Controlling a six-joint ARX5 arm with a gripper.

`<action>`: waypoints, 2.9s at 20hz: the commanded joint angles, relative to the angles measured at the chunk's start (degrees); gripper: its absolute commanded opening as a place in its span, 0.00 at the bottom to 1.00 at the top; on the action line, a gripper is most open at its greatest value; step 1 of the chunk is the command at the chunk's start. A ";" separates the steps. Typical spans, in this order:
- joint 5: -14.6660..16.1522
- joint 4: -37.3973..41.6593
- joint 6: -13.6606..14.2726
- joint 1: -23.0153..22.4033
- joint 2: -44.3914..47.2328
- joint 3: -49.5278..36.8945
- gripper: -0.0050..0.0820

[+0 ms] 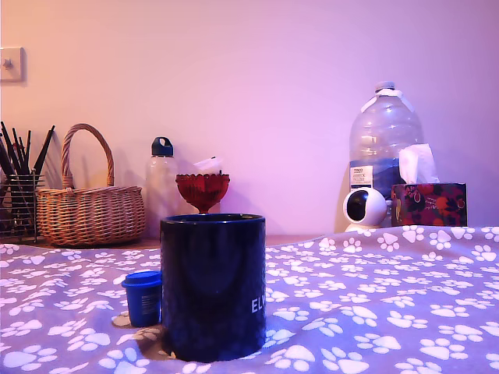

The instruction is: Pick the coffee capsule and then drop it inside the coffee cup in front of you

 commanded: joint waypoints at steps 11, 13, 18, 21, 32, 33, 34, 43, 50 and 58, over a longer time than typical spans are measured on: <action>1.99 5.79 0.42 -0.13 -0.55 -0.66 0.04; 3.65 5.86 0.33 -0.13 -0.55 -0.66 0.04; 9.75 9.35 -2.71 -0.15 -0.55 -0.66 0.04; 13.20 14.05 -3.15 -0.17 -0.55 -0.66 0.04; 21.35 15.34 -7.32 -0.20 -0.50 0.31 0.04; 21.42 14.99 -7.82 -0.24 -0.02 0.90 0.04; 21.38 14.82 -8.35 -0.44 0.66 1.51 0.04; 23.82 19.74 -7.30 -6.45 16.85 10.08 0.04; 26.05 19.15 -5.35 -13.33 24.83 12.46 0.04; 25.83 20.48 -8.81 -15.43 25.66 12.46 0.59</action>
